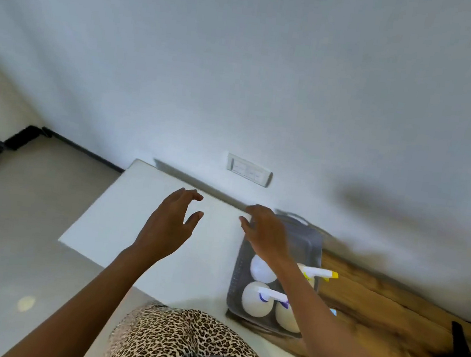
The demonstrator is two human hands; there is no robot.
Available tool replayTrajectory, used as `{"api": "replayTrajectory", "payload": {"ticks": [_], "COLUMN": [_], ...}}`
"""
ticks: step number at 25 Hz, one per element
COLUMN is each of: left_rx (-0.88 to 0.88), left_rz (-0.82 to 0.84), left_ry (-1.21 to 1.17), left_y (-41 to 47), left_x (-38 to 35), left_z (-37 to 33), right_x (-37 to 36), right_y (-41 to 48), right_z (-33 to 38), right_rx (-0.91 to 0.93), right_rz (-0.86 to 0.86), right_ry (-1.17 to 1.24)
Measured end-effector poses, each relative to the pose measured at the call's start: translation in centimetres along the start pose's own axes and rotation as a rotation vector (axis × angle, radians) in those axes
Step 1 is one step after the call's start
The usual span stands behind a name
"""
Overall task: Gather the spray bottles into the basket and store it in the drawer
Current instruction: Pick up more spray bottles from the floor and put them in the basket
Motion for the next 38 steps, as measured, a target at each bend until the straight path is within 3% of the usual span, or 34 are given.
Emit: {"api": "replayTrajectory", "payload": {"ticks": [6,14,20,31,38], "left_rx": [0.167,0.469,0.727,1.089,1.249], "left_rz": [-0.2,-0.492,-0.676,-0.878,-0.979], "left_ry": [0.084,0.18,0.164,0.194,0.135], "left_y": [-13.1,-36.7,-50.3,-64.9,-70.0], "left_x": [10.6,21.7,25.2,31.1,37.0], "left_z": [5.3,12.8,16.1,24.7,32.8], "right_x": [-4.7,-17.1,-23.6,-37.6,-46.6], "right_y": [-7.1,-23.1,-33.6,-44.4,-47.2], "right_z": [14.0,32.2,41.2,55.6,65.9], "right_rx": [0.258,0.589,0.831,1.123,1.197], "right_rz": [0.017,0.302,0.446,0.729,0.844], "right_ry": [0.063,0.027,-0.015,-0.135,-0.2]}}
Point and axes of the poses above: each hand's wrist, its own y-axis towards the middle knuckle, its own x-axis out of the back of the hand, z = x × y, the point moved 9 cm from there along y, towards the middle knuckle, and after that the axes turned 12 degrees about -x, right-handed, at the moved point
